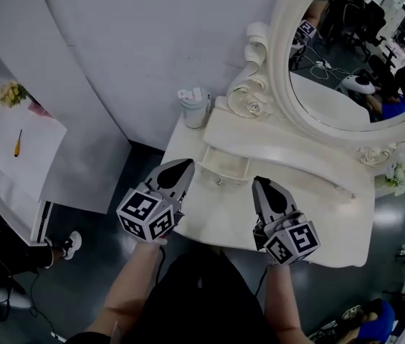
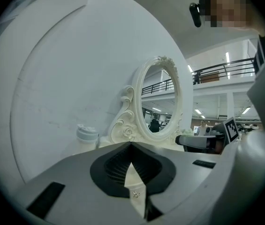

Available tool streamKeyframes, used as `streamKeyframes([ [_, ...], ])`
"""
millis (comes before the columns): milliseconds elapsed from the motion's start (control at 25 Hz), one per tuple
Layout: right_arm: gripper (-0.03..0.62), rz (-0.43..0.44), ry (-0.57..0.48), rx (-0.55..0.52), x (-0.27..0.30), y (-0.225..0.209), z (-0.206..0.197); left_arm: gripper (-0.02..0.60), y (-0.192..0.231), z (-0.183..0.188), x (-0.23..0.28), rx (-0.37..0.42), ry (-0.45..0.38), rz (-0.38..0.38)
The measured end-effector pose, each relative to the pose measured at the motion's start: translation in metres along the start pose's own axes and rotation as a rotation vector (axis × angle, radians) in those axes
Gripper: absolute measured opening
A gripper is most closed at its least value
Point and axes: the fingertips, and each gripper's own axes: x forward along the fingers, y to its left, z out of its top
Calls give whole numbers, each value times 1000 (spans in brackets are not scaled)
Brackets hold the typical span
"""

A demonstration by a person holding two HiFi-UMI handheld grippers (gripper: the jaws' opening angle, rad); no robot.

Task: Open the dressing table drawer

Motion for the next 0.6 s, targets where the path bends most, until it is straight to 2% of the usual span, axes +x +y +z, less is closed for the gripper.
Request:
streamKeyframes([
  [280,3,22,-22,-21,0,7,21,0,-12,36,-5,23,-71,-23],
  [600,3,26,-57,-40,-5,12,43,0,-21,55,-10,20,-109,-32],
])
